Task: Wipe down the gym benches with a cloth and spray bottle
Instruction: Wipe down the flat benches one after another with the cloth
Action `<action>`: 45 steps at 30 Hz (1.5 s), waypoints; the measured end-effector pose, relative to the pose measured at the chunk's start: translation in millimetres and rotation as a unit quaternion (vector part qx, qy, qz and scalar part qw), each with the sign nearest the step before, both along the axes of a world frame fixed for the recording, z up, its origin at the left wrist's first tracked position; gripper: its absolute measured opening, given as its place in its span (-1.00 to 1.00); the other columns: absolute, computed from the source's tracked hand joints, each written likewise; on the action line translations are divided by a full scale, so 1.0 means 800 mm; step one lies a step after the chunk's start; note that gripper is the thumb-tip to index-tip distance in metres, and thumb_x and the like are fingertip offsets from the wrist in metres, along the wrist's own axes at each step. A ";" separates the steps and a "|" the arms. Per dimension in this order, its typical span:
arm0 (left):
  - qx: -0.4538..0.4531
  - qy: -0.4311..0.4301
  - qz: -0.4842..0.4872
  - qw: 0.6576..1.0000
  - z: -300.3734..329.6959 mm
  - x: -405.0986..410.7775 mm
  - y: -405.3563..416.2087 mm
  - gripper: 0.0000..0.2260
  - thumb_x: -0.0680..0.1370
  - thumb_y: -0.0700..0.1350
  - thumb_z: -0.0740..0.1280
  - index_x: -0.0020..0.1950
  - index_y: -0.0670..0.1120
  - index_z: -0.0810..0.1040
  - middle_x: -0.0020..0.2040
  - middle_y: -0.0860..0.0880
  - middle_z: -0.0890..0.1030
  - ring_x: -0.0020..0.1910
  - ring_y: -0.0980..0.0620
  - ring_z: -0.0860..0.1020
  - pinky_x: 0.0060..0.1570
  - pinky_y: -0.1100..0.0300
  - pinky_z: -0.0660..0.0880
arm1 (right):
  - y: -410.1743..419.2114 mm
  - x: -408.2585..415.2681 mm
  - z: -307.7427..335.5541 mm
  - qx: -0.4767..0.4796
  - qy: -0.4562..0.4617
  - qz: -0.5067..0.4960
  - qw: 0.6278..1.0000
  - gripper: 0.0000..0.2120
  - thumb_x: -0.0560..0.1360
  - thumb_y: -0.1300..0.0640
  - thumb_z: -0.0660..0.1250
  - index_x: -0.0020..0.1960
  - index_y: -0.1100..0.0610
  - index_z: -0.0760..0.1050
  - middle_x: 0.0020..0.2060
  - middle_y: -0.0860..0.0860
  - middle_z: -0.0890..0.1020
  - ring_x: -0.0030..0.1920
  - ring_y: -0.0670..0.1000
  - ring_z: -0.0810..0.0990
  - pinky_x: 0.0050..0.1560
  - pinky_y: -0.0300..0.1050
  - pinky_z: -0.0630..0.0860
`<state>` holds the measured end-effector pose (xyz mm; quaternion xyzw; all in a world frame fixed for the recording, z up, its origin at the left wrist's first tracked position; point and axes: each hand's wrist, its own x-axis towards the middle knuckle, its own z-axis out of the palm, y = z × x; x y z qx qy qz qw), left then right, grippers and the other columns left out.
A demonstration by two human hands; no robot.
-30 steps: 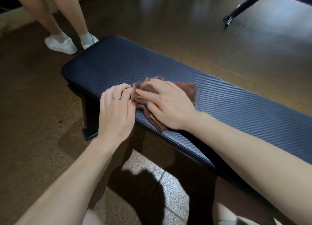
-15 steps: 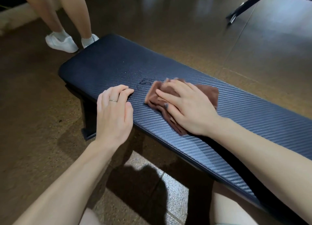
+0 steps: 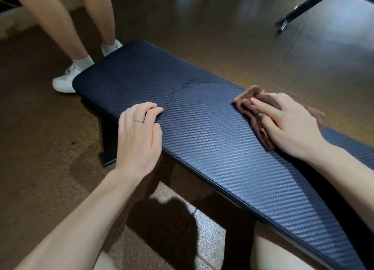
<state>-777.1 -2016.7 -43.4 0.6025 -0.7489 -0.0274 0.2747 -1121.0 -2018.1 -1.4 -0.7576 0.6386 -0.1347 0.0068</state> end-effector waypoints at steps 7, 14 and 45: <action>0.000 0.011 0.006 1.000 0.001 -0.003 -0.001 -0.64 0.64 -0.12 0.10 0.38 -0.10 0.52 0.39 -0.02 0.48 0.40 -0.06 0.37 0.51 -0.11 0.21 | -0.126 0.098 -0.002 0.004 0.037 0.019 0.999 -0.56 0.68 -0.09 0.03 0.52 -0.12 0.38 0.42 0.11 0.44 0.39 0.22 0.44 0.34 0.19 0.43; 0.005 0.002 -0.012 1.000 0.005 0.005 0.000 -0.64 0.65 -0.11 0.11 0.40 -0.08 0.51 0.40 -0.01 0.46 0.40 -0.04 0.37 0.51 -0.07 0.22 | -0.135 0.142 -0.001 0.004 0.050 0.040 0.998 -0.53 0.64 -0.06 0.01 0.49 -0.04 0.40 0.41 0.12 0.45 0.40 0.21 0.40 0.34 0.14 0.37; 0.124 -0.076 0.035 0.989 0.022 0.129 -0.068 -0.43 0.69 0.11 -0.07 0.63 -0.15 0.18 0.64 -0.17 0.14 0.64 -0.16 0.04 0.62 -0.13 -0.05 | -0.107 0.261 0.003 0.033 0.055 0.140 0.988 -0.48 0.61 -0.04 0.03 0.52 0.00 0.42 0.45 0.07 0.46 0.47 0.16 0.37 0.41 0.15 0.35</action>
